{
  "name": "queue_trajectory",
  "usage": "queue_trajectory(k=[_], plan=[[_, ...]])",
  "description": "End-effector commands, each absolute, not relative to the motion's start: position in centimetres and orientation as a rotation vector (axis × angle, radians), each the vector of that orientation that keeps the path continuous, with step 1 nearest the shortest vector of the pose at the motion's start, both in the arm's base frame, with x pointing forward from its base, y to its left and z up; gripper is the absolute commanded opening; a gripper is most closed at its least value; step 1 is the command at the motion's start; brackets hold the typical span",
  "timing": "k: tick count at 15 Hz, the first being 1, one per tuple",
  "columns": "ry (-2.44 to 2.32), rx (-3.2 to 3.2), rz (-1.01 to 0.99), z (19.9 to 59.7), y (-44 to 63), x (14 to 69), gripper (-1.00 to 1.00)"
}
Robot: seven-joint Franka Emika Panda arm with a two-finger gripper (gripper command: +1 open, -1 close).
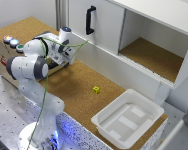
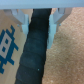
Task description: Grasp the drawer handle and close it
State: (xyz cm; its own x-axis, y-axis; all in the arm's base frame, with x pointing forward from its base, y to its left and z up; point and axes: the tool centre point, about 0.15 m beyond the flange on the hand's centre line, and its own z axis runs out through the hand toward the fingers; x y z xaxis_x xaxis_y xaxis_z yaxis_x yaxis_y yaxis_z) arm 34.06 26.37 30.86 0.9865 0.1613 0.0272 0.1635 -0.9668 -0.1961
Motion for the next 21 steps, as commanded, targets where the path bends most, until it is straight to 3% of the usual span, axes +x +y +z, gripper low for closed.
queue_trajectory(k=[1,4,5,12,21], plan=[[-0.289,-2.953,0.048,30.1,31.8,33.8,-1.0],[-0.306,-2.954,0.032,30.3,33.3,33.6,-1.0],[-0.296,-2.962,0.013,30.8,33.6,33.4,1.0],[-0.162,-2.957,-0.234,37.7,31.0,31.2,1.0],[-0.027,-3.036,-0.434,43.1,27.3,32.4,1.0]])
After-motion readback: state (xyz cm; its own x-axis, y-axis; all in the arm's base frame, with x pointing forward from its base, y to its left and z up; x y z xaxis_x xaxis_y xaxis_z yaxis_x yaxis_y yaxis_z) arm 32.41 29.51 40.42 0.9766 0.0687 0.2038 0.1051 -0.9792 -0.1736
